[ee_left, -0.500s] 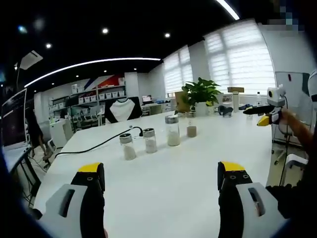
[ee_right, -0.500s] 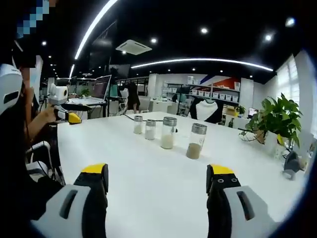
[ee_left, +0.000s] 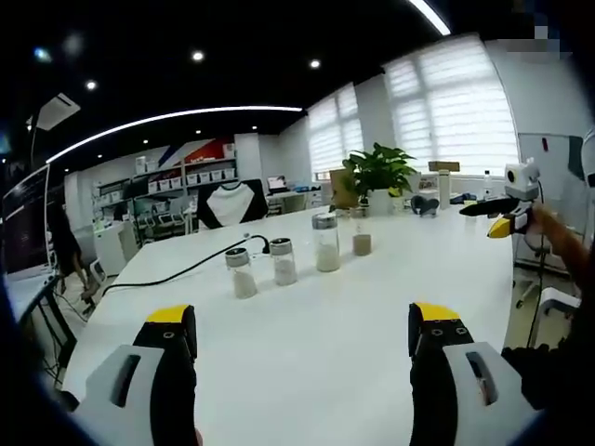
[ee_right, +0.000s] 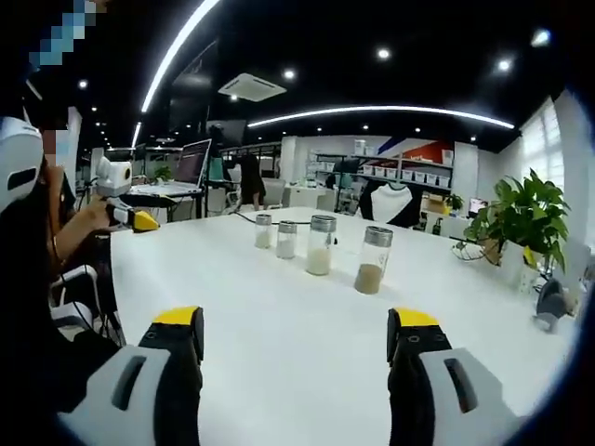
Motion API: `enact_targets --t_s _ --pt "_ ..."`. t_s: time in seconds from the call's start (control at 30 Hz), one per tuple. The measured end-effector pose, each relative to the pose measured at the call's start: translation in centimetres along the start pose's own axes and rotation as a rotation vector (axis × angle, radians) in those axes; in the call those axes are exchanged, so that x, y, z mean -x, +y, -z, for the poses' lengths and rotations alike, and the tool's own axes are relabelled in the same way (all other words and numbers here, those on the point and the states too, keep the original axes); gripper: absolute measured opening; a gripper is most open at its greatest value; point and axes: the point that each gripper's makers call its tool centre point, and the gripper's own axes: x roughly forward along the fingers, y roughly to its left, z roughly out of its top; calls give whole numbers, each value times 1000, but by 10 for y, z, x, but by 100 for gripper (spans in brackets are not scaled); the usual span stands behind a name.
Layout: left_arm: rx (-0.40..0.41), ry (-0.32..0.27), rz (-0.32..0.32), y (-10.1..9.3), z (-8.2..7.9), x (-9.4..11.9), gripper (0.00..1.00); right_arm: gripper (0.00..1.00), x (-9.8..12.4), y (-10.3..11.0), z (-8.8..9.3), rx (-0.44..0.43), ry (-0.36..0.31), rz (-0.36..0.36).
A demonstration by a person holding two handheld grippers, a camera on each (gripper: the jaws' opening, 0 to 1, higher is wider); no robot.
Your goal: Rotate the seasoning bottle until the label or dispensing opening points toward the visible target arrow and the bottle remains upright within the marked orientation range
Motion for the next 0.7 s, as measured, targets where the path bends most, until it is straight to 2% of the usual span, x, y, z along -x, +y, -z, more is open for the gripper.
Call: enact_targets --t_s 0.37,0.7 --pt "22 -1 -19 7 -1 -11 100 81 1 1 3 -15 3 7" --pt "13 -6 -41 10 -3 -12 100 81 3 -3 -2 -14 -9 23"
